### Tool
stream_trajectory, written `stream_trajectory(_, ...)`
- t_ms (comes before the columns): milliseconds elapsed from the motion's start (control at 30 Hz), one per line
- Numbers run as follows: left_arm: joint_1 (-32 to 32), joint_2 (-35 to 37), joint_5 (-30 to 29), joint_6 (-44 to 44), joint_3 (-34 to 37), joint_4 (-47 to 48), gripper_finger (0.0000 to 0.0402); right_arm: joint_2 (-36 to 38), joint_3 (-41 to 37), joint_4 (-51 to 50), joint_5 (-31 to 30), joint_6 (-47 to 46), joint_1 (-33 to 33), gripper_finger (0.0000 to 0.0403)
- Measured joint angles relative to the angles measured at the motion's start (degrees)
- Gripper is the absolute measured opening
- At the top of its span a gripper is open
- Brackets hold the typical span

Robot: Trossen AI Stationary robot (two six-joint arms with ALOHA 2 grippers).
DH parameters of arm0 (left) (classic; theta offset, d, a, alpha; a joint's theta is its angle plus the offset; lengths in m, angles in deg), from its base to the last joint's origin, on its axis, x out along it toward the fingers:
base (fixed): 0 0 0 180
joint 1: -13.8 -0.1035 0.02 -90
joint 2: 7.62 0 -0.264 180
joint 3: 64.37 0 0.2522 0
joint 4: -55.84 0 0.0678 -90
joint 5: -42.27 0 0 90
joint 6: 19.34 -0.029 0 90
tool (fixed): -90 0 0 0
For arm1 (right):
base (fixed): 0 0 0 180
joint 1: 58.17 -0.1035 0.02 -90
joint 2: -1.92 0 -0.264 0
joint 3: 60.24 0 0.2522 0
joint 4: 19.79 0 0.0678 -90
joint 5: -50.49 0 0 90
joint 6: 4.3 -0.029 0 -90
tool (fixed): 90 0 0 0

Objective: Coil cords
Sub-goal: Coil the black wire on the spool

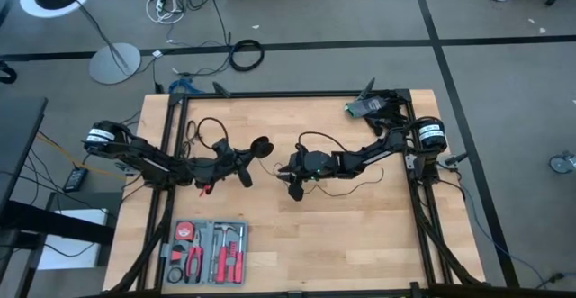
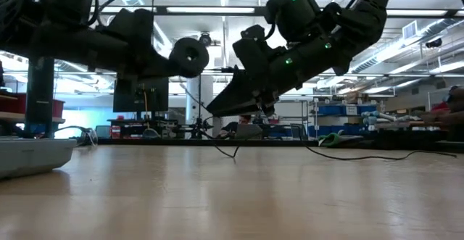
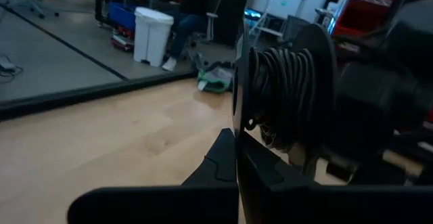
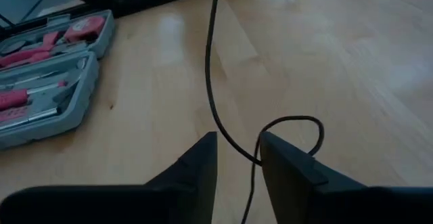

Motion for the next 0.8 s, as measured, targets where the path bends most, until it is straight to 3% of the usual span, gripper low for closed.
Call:
stream_trajectory(367,-0.57,-0.04,2.78,1.95,8.32,-6.12,0.0,1.33,-0.76,-1.37,2.97,-0.63,-0.99,0.0114)
stream_trajectory(667,-3.16,-0.7,6.2,1.54,8.72,-7.83,0.0,11.11,-0.73,-18.61,0.06,-0.29,-0.96,0.0114)
stream_trajectory(800,-5.94,-4.08,12.21,-0.82,5.71,-9.68,0.0,14.84,-0.71,-24.18,-0.95,1.66,-0.95,0.0114)
